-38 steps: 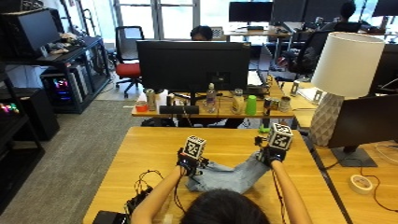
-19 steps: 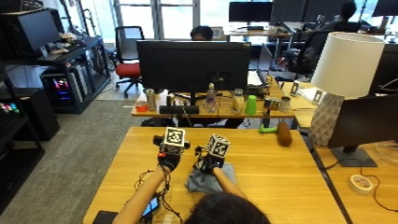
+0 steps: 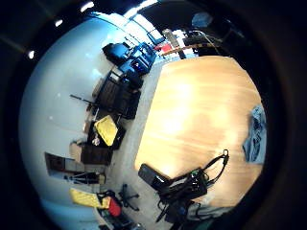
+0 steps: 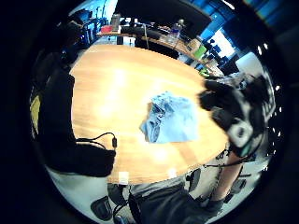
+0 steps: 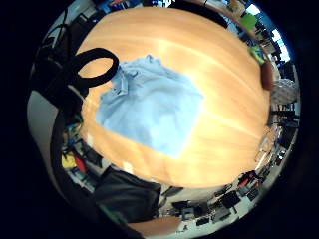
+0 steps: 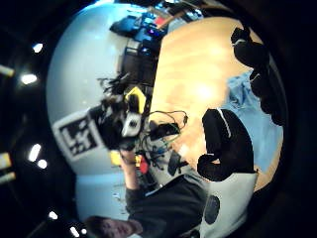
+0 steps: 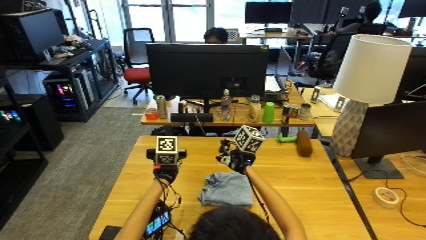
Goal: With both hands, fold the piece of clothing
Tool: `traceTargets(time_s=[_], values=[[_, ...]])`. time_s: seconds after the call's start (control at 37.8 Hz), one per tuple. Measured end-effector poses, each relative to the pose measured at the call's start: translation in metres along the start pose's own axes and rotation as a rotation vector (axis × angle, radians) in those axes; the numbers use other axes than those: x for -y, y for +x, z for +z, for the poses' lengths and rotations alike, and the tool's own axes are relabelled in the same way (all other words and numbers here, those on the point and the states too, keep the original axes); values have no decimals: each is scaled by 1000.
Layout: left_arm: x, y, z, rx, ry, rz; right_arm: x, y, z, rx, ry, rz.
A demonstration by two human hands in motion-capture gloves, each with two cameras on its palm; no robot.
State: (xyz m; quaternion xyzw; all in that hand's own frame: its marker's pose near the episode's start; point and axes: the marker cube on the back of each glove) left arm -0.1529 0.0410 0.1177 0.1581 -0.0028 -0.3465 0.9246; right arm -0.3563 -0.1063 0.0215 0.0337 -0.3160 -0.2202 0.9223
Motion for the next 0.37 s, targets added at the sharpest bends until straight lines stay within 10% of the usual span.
traceTargets(time_s=[0.37], values=[[11,-32,-1,-54,-113,-72,-16,49,-94,-111,158,26]])
